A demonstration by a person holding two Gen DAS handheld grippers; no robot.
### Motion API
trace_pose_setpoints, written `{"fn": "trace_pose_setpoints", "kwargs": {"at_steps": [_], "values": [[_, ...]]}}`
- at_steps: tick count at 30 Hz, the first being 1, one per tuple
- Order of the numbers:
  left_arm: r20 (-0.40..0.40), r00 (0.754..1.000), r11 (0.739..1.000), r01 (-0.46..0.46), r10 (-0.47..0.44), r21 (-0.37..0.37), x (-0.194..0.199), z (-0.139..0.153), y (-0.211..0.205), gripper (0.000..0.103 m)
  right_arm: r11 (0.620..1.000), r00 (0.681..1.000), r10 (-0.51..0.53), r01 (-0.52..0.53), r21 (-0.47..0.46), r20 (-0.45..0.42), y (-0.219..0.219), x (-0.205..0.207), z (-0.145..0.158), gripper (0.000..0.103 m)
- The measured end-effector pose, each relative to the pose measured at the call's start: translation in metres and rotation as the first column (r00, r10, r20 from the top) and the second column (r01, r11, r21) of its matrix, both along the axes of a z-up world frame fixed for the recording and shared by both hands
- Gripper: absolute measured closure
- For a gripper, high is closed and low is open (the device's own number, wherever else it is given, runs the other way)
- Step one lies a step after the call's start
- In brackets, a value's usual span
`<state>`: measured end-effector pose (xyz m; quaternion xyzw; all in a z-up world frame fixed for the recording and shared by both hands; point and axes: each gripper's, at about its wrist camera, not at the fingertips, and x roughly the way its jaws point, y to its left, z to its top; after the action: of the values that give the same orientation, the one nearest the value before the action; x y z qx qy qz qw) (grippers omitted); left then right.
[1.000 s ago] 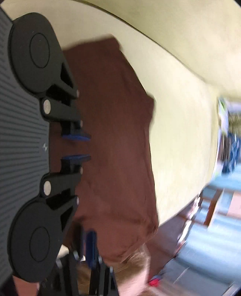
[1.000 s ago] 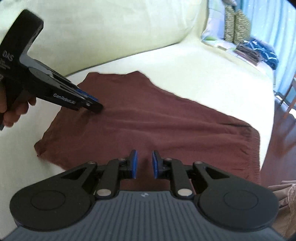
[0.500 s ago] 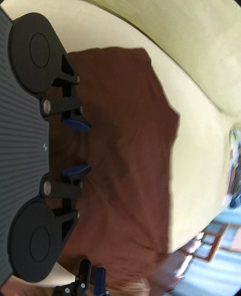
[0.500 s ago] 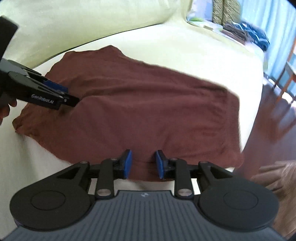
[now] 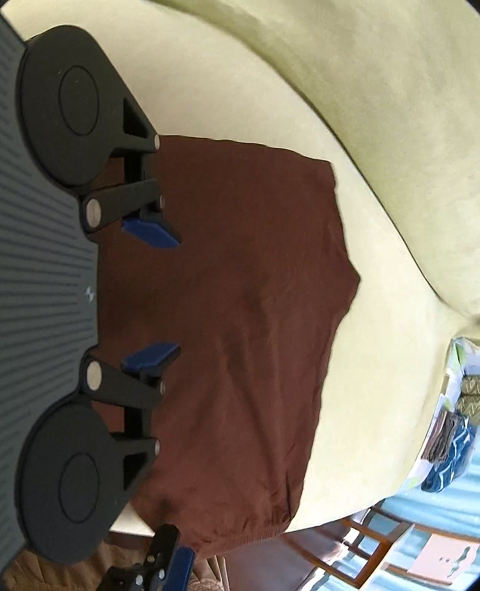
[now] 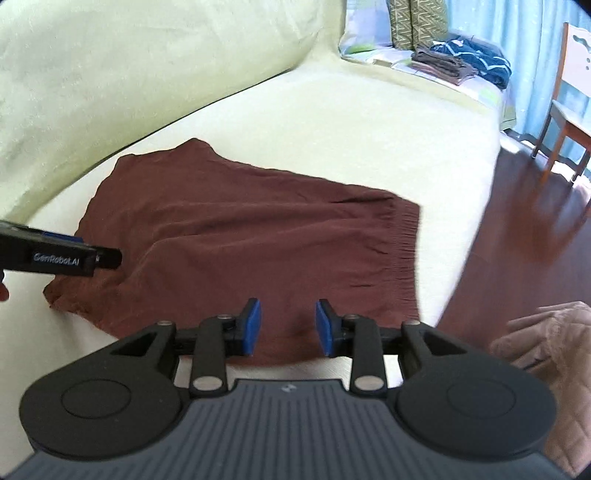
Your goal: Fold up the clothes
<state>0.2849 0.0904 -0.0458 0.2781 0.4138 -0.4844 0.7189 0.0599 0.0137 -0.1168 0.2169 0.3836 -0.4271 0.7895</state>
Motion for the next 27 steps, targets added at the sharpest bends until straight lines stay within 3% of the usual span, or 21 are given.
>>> {"fn": "trace_pose_setpoints", "kwargs": {"at_steps": [4,5,6,8,10,12,17,22,25,27], "values": [[-0.003,0.999,0.997,-0.042,0.042,0.061,0.0,-0.039,0.008,0.039,0.999,0.999,0.042,-0.042,0.021,-0.005,0.012,0.001,-0.004,0.073],[0.011,0.998,0.994,-0.06,0.059,0.097,0.003,-0.052,0.008,0.031,0.998,0.998,0.053,-0.052,0.039,-0.018,0.013,0.002,-0.011,0.071],[0.014,0.996,0.991,-0.087,0.086,0.104,0.008,-0.057,0.009,0.013,0.997,0.998,0.058,-0.056,0.059,-0.03,0.014,0.003,-0.016,0.069],[-0.012,0.989,0.984,-0.147,0.149,0.102,0.018,-0.055,0.012,0.012,0.993,0.995,0.06,-0.051,0.105,-0.08,0.013,0.009,-0.033,0.069],[-0.005,0.985,0.98,-0.17,0.171,0.103,0.017,-0.043,0.013,0.02,0.992,0.994,0.062,-0.052,0.111,-0.085,0.011,0.011,-0.036,0.069],[0.005,0.986,0.981,-0.169,0.169,0.095,0.013,-0.03,0.015,0.02,0.993,0.994,0.067,-0.058,0.102,-0.088,0.009,0.013,-0.024,0.069],[-0.154,0.952,0.964,-0.256,0.264,0.071,0.008,0.005,0.02,0.02,0.988,0.988,0.147,-0.144,0.06,-0.046,0.0,0.021,0.033,0.069],[-0.221,0.92,0.946,-0.323,0.323,0.037,-0.001,0.015,0.006,0.019,0.972,0.971,0.236,-0.236,0.017,-0.044,-0.036,0.033,0.081,0.069],[-0.226,0.893,0.92,-0.39,0.389,0.044,-0.004,0.014,0.003,0.019,0.941,0.941,0.338,-0.338,0.007,-0.031,-0.068,0.047,0.1,0.068],[-0.248,0.845,0.879,-0.472,0.473,0.068,-0.001,0.013,0.001,0.019,0.904,0.904,0.427,-0.427,0.021,-0.019,-0.087,0.058,0.105,0.068]]}}
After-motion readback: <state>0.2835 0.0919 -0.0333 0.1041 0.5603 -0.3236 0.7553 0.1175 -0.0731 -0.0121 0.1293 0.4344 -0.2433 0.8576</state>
